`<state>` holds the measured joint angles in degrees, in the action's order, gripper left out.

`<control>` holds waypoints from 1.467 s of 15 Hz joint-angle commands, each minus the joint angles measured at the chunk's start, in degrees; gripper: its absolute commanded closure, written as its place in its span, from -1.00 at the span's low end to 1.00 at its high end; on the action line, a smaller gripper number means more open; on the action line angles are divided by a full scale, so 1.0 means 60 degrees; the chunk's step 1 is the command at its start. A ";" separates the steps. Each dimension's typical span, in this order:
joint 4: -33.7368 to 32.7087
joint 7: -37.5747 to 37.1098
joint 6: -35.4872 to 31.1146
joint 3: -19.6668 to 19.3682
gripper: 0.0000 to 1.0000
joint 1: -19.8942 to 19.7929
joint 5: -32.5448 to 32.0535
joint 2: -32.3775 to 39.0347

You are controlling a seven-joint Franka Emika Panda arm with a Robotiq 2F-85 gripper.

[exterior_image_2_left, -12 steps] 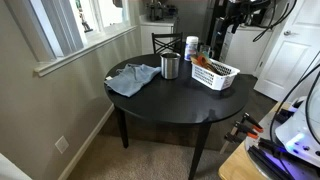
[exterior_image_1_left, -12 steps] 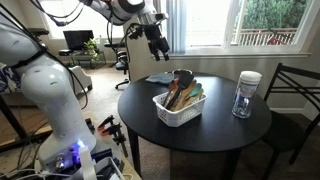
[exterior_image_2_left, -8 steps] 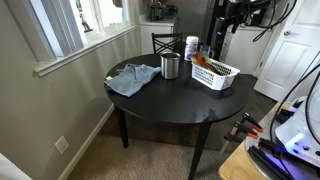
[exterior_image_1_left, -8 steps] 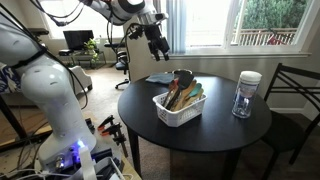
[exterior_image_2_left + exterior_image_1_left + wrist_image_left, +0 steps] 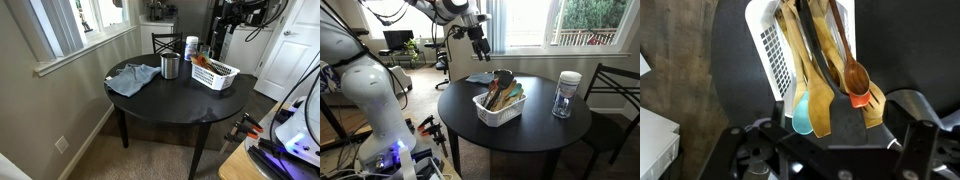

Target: Remove the black spatula from the white rack and put it inside the silver tin

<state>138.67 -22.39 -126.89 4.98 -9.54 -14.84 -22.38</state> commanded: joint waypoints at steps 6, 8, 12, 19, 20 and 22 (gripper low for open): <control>-0.3066 -0.2756 0.0312 -0.0645 -1.00 0.0245 0.1379 0.3978; -0.3686 -0.3199 0.0368 -0.0852 -1.00 0.0422 0.2000 0.4709; -0.4831 -0.3919 0.0559 -0.1197 -1.00 0.0746 0.2921 0.5715; -0.6252 -0.4689 0.0995 -0.1685 -1.00 0.1015 0.2927 0.6247; -0.6496 -0.4900 0.1369 -0.1788 -1.00 0.1053 0.2768 0.6389; -0.7014 -0.4983 0.2082 -0.1892 -1.00 0.1031 0.2753 0.6721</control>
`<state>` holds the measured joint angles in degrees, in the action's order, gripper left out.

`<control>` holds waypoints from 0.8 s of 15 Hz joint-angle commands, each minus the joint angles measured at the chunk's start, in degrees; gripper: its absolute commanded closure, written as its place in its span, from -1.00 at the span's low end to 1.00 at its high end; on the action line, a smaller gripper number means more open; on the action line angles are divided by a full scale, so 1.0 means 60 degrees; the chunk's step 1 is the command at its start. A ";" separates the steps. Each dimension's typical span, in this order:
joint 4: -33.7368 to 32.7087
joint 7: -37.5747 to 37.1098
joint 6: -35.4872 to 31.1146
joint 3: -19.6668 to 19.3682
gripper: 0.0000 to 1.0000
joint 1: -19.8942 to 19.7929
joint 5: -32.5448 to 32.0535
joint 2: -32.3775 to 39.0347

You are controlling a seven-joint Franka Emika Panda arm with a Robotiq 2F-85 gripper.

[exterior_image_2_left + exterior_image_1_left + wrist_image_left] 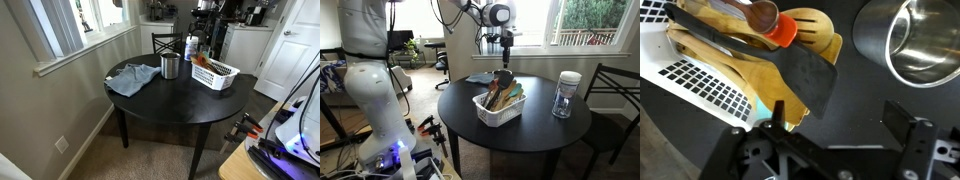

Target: Remove the black spatula from the white rack and put it inside the silver tin

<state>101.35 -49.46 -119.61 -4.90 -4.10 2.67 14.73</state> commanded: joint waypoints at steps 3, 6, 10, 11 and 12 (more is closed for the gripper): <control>-0.1721 -0.0646 0.1695 -0.0381 -1.00 0.0085 -0.0054 0.1244; -0.2527 -0.0696 0.2089 -0.0389 -1.00 0.0098 0.0115 0.2001; -0.3285 -0.0758 0.2363 -0.0317 -1.00 0.0233 0.0226 0.2776; -0.3483 -0.0788 0.2600 -0.0322 -1.00 0.0292 0.0182 0.2956; -0.3765 -0.0972 0.3198 -0.0402 -1.00 0.0440 -0.0061 0.3180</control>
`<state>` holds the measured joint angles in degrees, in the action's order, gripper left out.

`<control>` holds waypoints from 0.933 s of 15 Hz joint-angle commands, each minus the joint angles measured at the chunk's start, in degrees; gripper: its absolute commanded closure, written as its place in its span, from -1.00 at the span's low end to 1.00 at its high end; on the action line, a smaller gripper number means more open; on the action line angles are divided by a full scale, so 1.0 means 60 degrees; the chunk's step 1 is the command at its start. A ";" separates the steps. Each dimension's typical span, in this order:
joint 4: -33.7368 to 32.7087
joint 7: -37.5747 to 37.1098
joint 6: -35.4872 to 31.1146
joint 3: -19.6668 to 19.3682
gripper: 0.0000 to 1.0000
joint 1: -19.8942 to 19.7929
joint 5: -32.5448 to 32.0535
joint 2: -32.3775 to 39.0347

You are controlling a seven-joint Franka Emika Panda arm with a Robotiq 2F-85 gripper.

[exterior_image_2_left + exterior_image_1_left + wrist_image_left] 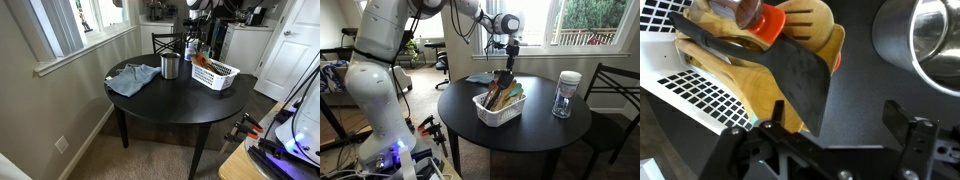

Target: Remove the black spatula from the white rack and put it inside the silver tin

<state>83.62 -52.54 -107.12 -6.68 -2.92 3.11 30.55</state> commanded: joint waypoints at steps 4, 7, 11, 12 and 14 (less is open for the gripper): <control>-0.2047 -0.0998 0.2938 -0.0274 -1.00 0.0474 -0.0506 0.1235; -0.3005 -0.1221 0.3846 -0.0426 -1.00 0.0621 -0.1096 0.1588; -0.3898 -0.1091 0.4624 -0.0482 -1.00 0.0684 -0.1674 0.1844; -0.4001 -0.1075 0.4712 -0.0470 -1.00 0.0688 -0.1731 0.1880; -0.4152 -0.1074 0.4774 -0.0451 -1.00 0.0696 -0.1794 0.1971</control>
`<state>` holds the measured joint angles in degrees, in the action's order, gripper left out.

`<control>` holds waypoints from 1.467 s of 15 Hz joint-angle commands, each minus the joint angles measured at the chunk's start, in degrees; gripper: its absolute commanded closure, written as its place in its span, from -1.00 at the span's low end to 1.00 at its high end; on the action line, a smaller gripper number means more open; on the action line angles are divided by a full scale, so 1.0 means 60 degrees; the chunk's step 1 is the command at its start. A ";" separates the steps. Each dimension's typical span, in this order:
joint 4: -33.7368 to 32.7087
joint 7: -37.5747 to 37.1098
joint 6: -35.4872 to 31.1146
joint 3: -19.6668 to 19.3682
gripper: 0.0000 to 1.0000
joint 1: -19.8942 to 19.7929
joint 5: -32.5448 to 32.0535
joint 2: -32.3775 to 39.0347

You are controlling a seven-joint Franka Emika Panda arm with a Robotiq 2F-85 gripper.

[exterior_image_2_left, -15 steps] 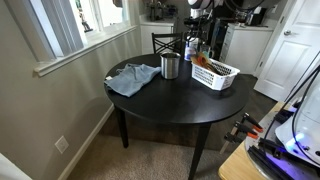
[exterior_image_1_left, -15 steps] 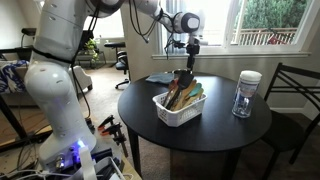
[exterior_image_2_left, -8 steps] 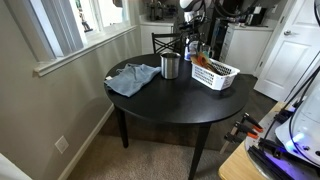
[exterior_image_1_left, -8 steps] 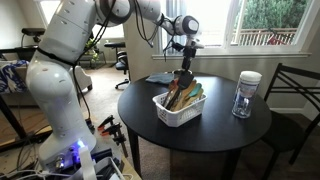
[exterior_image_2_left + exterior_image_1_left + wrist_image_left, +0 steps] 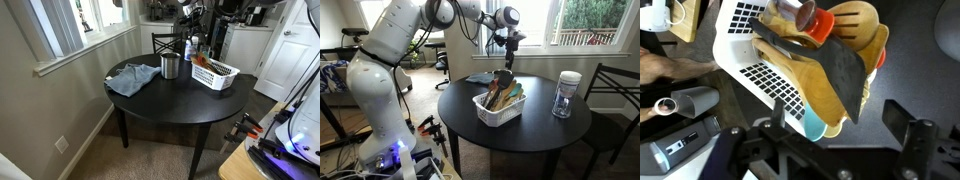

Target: Remove the black spatula from the white rack and put it inside the silver tin

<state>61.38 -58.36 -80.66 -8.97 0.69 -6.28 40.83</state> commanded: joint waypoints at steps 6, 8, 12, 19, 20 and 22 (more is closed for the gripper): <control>-0.0006 -0.0144 -0.0071 0.0028 -1.00 0.0095 -0.0014 0.0231; 0.0139 -0.0131 -0.0011 0.0040 -1.00 0.0145 -0.0062 0.0204; 0.0662 -0.0082 -0.0097 0.0129 -1.00 0.0194 -0.0037 -0.0018; 0.1577 0.0171 -0.0192 0.0124 -0.20 0.0267 -0.0167 -0.0294; 0.1655 0.0175 -0.0193 0.0113 -0.05 0.0287 -0.0212 -0.0316; 0.1764 0.0196 -0.0197 0.0111 0.21 0.0327 -0.0278 -0.0374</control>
<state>67.29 -58.34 -80.54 -8.32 2.09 -6.71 41.98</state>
